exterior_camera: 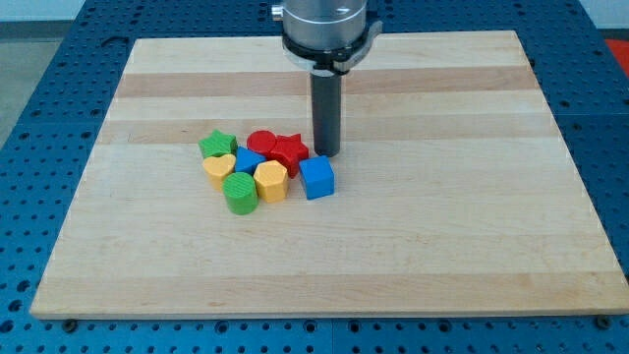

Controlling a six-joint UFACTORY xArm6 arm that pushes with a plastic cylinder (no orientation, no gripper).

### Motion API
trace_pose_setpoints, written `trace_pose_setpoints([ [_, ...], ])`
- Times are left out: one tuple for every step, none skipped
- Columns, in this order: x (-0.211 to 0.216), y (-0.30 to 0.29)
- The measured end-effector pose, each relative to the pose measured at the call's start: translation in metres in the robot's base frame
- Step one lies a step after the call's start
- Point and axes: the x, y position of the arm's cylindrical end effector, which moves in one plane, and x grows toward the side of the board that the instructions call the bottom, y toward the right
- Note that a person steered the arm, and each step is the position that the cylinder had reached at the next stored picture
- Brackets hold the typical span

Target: Slide blue cube along with group of blocks left a bit

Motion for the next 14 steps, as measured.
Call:
trace_pose_setpoints([
  [0.003, 0.021],
  [0.023, 0.039],
  [0.052, 0.043],
  [0.075, 0.043],
  [0.081, 0.037],
  [0.081, 0.037],
  [0.081, 0.036],
  [0.081, 0.036],
  [0.075, 0.036],
  [0.065, 0.034],
  [0.057, 0.029],
  [0.056, 0.017],
  [0.054, 0.0],
  [0.054, -0.007],
])
